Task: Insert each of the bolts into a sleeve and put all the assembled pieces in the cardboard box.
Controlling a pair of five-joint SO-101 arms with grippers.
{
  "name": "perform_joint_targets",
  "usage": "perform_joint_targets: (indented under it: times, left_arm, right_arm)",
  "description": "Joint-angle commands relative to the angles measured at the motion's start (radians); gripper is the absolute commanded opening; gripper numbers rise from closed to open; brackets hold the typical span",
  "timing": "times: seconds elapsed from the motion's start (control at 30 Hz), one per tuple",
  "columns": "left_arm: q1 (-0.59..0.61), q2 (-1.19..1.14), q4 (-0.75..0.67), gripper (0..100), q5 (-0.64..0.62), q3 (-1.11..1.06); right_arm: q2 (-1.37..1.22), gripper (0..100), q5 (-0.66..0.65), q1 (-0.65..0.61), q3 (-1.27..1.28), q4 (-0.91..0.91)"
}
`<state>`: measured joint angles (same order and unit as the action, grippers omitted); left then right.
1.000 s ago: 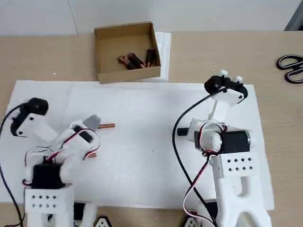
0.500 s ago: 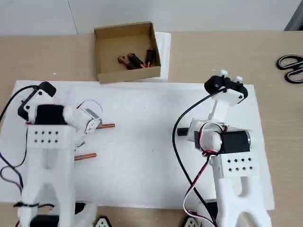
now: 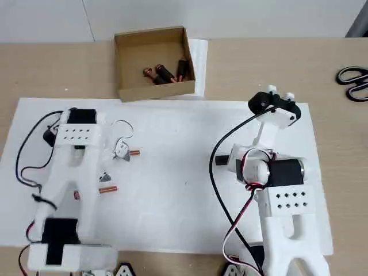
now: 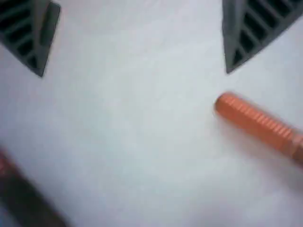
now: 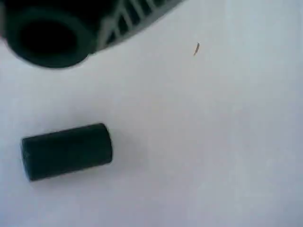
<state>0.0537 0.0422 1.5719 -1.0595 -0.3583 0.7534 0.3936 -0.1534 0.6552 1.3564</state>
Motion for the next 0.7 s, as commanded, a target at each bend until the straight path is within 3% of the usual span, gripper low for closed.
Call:
perform_joint_targets:
  times: [0.0, 0.67]
  left_arm:
    - [0.002, -0.029, -0.091, 23, -0.011, 0.044]
    - [0.0, -0.051, -0.313, 23, -0.012, 0.039]
  right_arm:
    - [0.024, 0.2, -0.003, 0.005, -0.006, -0.019]
    - [0.019, 0.2, -0.003, 0.008, -0.006, -0.019]
